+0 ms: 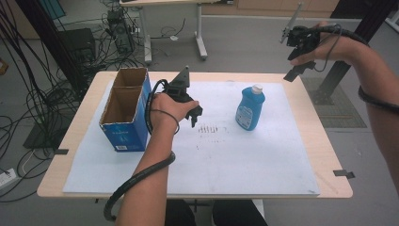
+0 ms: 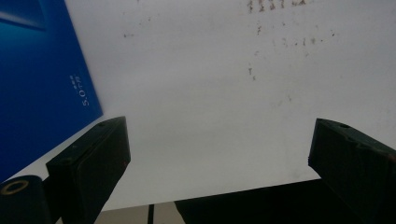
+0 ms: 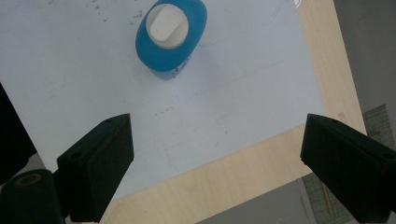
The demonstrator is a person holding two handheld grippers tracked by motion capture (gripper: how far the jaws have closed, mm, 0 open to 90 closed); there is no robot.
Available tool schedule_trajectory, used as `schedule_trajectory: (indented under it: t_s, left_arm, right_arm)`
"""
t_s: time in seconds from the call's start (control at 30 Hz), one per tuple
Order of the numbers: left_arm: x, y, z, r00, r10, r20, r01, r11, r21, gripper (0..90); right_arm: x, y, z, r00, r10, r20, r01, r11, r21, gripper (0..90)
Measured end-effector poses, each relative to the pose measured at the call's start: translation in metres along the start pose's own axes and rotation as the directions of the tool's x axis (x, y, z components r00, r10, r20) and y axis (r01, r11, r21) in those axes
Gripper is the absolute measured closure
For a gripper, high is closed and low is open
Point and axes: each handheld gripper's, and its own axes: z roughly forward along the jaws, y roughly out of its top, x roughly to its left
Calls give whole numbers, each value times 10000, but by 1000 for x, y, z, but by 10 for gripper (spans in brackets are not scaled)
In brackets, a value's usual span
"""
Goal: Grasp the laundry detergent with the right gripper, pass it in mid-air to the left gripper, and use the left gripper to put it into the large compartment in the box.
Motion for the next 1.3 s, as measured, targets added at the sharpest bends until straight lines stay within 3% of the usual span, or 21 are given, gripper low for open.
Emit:
schedule_trajectory:
  t_s: [0.83,1.3]
  left_arm:
    - [-3,-2,0,9999,133,-79,-133,9999,-5,58]
    - [-3,-2,-2,9999,164,-48,-164,9998,-105,58]
  right_arm:
    - [4,-16,-4,9998,206,-29,-206,9998,-4,91]
    - [10,-26,7,9994,226,-264,-217,9992,322,75]
